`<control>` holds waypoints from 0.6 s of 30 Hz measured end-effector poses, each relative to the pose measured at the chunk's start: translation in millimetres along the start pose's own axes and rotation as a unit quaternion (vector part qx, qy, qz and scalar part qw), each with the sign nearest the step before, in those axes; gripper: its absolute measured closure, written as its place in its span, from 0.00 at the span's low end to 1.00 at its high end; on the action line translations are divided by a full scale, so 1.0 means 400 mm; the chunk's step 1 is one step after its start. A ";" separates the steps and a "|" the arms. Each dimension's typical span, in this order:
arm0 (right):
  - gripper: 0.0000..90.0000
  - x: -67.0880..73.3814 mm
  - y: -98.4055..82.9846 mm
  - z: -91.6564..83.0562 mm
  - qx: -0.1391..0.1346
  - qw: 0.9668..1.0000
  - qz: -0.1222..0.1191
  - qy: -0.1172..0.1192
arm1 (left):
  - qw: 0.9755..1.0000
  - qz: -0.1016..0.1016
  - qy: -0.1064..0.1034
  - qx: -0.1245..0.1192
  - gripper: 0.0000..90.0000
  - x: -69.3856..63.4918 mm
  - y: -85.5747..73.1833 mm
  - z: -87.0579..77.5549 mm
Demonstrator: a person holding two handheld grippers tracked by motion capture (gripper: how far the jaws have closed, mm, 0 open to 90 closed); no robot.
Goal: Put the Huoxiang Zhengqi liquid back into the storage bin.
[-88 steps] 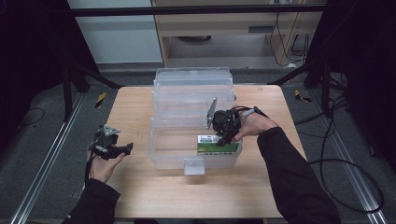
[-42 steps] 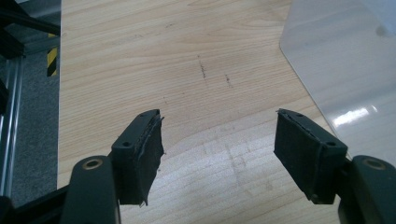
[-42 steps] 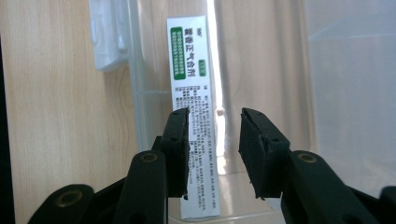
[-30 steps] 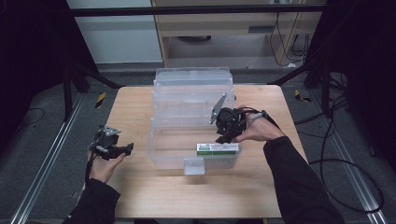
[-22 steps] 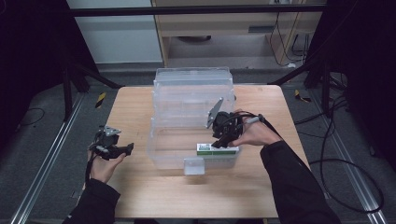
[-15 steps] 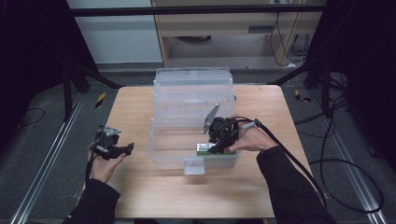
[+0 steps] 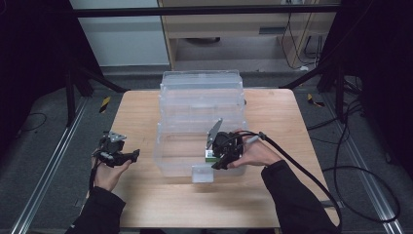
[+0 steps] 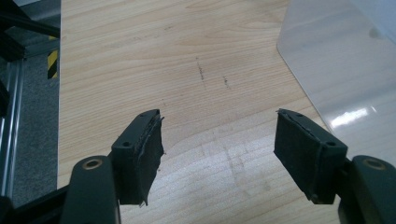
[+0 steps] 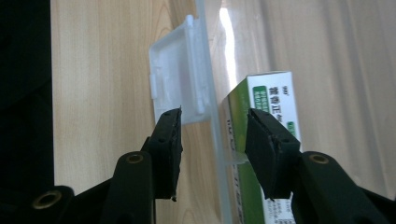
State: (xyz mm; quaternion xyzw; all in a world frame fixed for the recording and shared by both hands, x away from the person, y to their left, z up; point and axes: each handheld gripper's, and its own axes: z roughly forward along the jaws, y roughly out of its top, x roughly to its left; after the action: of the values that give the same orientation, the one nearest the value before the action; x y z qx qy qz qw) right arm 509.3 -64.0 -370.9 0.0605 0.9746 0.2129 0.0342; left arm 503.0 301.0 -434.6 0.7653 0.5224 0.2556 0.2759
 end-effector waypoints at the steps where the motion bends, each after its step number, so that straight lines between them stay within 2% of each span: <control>1: 0.62 0.001 -0.001 0.004 0.000 1.000 0.002 0.004 | 1.000 0.000 0.000 0.000 0.35 0.000 0.000 0.000; 9: 0.63 0.003 -0.003 0.028 0.006 1.000 0.005 0.016 | 1.000 0.001 0.000 0.002 0.35 -0.002 -0.001 0.003; 12: 0.65 0.004 -0.004 0.041 0.017 1.000 0.006 0.019 | 1.000 0.001 0.000 0.003 0.35 -0.001 -0.001 0.003; 18: 0.70 0.003 -0.003 0.060 0.022 0.999 0.004 0.024 | 1.000 0.001 0.000 0.003 0.35 -0.002 -0.001 0.003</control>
State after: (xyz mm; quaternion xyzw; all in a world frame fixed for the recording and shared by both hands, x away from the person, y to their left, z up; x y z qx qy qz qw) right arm 510.3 -55.2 -393.3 0.0598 0.9793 0.1930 0.0088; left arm 503.5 300.2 -435.9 0.7666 0.5221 0.2543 0.2738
